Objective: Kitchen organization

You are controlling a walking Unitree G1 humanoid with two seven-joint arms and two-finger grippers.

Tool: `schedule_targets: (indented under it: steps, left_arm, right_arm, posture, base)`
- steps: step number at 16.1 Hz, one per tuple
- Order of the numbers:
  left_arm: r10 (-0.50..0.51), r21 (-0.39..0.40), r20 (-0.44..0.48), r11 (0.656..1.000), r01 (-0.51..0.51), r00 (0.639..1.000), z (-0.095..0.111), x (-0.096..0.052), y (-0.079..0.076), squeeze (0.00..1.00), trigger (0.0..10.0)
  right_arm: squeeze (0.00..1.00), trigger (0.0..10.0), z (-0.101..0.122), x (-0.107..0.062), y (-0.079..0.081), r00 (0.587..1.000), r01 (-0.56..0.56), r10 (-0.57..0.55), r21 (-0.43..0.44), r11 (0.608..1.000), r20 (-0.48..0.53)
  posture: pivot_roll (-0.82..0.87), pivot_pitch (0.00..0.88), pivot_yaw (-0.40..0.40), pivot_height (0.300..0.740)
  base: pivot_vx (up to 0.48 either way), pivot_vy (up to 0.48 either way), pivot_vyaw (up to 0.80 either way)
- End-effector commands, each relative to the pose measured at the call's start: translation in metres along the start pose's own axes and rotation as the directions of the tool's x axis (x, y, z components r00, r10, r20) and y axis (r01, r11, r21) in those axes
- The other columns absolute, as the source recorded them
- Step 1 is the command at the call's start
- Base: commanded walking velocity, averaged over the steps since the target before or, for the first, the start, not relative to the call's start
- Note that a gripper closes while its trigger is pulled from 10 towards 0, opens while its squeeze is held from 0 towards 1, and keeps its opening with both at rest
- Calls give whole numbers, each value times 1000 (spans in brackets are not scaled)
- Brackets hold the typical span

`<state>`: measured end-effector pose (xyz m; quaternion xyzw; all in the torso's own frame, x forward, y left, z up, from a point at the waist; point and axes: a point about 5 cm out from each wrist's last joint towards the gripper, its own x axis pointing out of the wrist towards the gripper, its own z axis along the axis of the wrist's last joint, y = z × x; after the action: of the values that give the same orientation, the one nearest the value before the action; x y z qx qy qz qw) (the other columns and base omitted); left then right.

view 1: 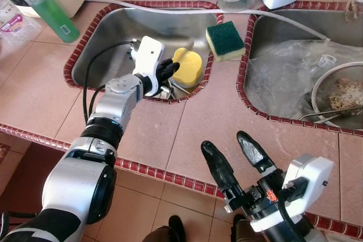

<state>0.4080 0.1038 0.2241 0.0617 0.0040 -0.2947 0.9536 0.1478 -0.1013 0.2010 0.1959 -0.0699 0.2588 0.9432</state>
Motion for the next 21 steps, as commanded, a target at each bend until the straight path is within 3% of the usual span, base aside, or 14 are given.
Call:
schedule_targets:
  steps: [1,8,12,17,21]
  left_arm:
    - [27,-7,-11,1000,-27,1000,-1,-5,10,1000,10000]
    - [50,-25,17,998,-49,999,3,-8,17,1000,10000]
    - [77,-69,33,995,-75,996,-11,-21,21,1000,10000]
    - [113,-105,52,989,-107,992,-20,-31,20,1000,10000]
    - [147,-138,70,981,-137,987,-31,-42,9,1000,10000]
  right_arm:
    - [0,10000,0,-1,5,1000,-19,19,22,1000,2]
    - [0,10000,1,8,-1,999,-34,34,7,999,22]
    - [0,10000,4,21,-12,997,-11,14,-42,999,71]
    - [0,10000,6,33,-25,995,-5,13,-85,996,98]
    - [0,10000,4,44,-37,993,13,0,-117,993,115]
  posture:
    - [-346,336,243,740]
    - [-319,304,233,740]
    - [-303,276,230,740]
    - [-309,223,213,740]
    - [-321,167,195,740]
  base:
    - [0,0,0]
    - [0,0,0]
    - [0,0,0]
    - [0,0,0]
    - [0,0,0]
